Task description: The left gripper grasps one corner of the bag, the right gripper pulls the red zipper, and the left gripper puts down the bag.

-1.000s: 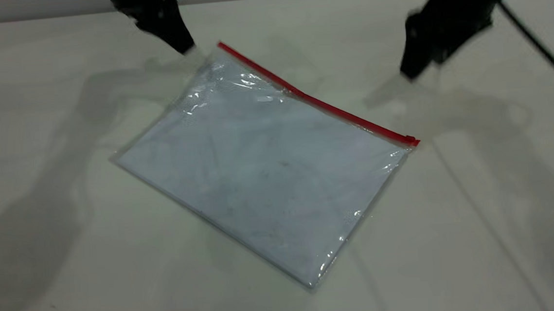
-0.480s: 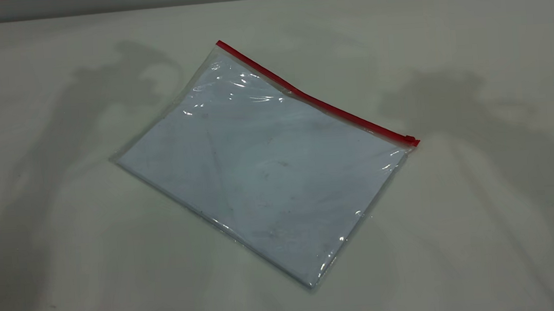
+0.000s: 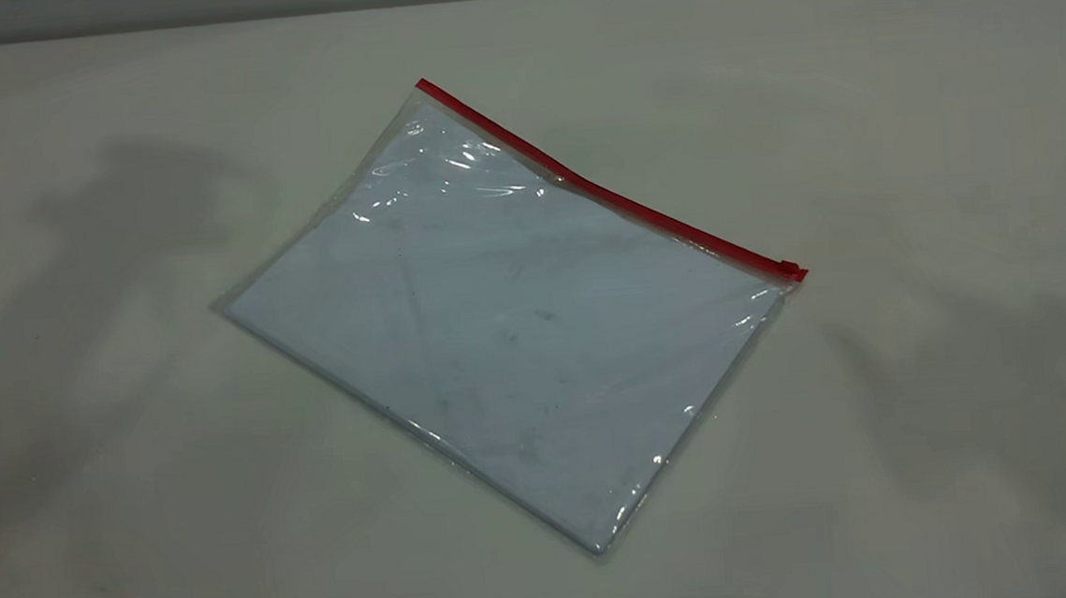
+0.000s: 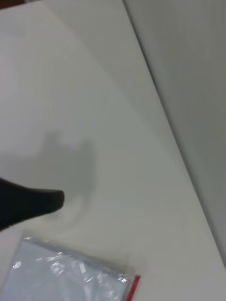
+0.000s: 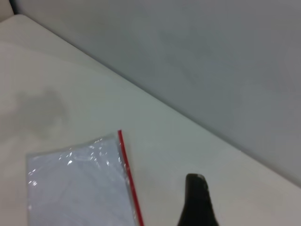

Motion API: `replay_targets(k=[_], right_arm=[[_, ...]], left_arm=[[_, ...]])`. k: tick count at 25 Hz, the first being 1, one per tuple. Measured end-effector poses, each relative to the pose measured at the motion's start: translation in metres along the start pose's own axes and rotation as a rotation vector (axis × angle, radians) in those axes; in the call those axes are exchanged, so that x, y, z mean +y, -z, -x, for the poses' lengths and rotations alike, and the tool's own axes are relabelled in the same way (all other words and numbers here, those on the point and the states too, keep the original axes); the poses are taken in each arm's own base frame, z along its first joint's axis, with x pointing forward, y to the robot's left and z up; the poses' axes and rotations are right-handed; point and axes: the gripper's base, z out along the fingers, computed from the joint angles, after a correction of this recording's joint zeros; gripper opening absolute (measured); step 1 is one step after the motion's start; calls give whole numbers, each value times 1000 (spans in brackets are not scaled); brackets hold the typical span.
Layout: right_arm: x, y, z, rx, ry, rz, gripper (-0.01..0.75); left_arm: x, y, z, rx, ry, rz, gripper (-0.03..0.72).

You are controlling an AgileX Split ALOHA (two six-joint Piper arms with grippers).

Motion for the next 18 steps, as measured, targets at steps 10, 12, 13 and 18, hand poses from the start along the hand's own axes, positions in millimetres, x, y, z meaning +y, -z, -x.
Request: replay_targets(k=[10, 12, 13, 18], right_arm=[[51, 90, -71, 27, -36, 19, 583], [63, 103, -92, 49, -50, 35, 583], [68, 106, -103, 67, -54, 44, 583], [89, 123, -154, 62, -42, 50, 583]], left_arm=[[-23, 115, -129, -56, 114, 6, 589], [-29, 125, -161, -59, 140, 6, 589], [-32, 134, -177, -81, 147, 8, 589], [-47, 151, -252, -148, 156, 13, 589]])
